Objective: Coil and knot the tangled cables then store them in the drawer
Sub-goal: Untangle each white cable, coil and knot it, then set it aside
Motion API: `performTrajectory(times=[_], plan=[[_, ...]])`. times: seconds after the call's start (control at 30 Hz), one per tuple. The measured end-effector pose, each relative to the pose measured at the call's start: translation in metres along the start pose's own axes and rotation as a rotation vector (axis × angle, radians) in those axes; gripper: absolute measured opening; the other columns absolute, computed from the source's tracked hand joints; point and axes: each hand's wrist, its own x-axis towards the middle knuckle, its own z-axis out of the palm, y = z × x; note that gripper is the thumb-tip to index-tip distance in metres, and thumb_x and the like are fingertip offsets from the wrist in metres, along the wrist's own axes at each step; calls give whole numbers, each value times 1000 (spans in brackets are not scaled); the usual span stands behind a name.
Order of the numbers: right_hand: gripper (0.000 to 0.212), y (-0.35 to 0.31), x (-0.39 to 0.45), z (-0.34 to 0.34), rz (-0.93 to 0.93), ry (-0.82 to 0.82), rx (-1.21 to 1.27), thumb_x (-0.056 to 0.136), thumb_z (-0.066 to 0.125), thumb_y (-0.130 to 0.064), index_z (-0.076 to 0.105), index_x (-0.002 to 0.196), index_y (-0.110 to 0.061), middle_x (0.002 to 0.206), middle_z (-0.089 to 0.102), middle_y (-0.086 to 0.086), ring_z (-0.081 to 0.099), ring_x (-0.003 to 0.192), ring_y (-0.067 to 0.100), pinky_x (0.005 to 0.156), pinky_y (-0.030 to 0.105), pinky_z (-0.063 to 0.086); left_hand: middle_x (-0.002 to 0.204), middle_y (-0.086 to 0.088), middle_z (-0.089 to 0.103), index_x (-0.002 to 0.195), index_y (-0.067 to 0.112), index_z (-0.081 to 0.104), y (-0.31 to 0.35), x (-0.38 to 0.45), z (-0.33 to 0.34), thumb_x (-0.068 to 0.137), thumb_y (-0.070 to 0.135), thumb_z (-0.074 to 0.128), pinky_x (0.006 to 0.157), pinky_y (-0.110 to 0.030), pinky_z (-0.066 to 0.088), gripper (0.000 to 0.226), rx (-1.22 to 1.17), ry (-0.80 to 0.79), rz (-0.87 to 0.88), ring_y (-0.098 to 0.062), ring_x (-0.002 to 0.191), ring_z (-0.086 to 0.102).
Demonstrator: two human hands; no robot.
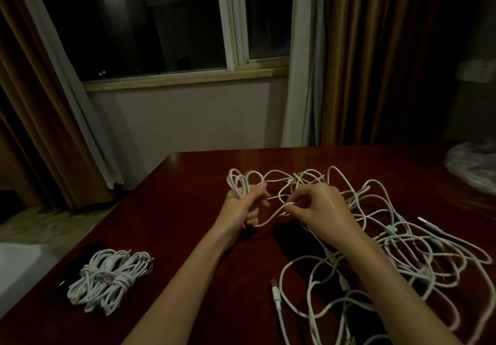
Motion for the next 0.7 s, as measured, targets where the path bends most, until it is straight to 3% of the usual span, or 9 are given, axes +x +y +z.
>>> performTrajectory(times=[0.1,0.13,0.2,0.3,0.43,0.53,0.7], plan=[[8,2,1,-1,36,52,71,83,73,-29,66,86,-26,79,69,-8,66,77,5,69,28,56,79,-12,71,82,15,73,0,-10,8,91,35,63,61,-28,48,24,182,-198,22,-23,64,62],[11,2,1,-1,41,48,72,83,73,-26,62,85,-27,78,69,-8,67,76,6,69,28,56,72,-11,69,83,14,74,0,-12,9,89,39,65,62,-28,48,27,221,-261,20,-24,62,62],[17,1,1,-1,49,45,69,82,73,-25,56,83,-29,76,68,-8,66,75,6,69,30,56,50,-1,51,80,5,70,1,-14,9,83,46,65,51,-26,33,42,249,-322,-11,-16,45,43],[16,0,1,-1,66,46,127,82,70,-36,59,84,-24,75,69,-7,65,71,6,68,31,57,42,10,41,67,10,62,3,-12,8,81,46,63,51,-21,28,39,183,-277,-68,-8,41,33],[26,-3,1,-2,74,1,202,85,61,-46,66,89,-21,77,70,-5,67,75,6,73,33,57,39,7,30,61,14,61,0,-7,11,78,45,62,45,-20,27,35,45,-210,-62,-8,36,28],[26,-2,1,-1,92,-33,223,91,59,-41,68,99,-19,87,70,-4,66,83,8,78,31,55,37,8,28,65,12,56,-2,1,5,78,39,61,35,-16,25,31,-124,-70,-52,-5,34,28],[20,2,2,2,48,-40,58,96,57,-27,70,105,-17,88,70,-5,65,82,8,82,36,56,41,10,30,71,13,50,0,9,-11,99,30,49,32,-13,24,32,-358,86,-43,-1,32,25]])
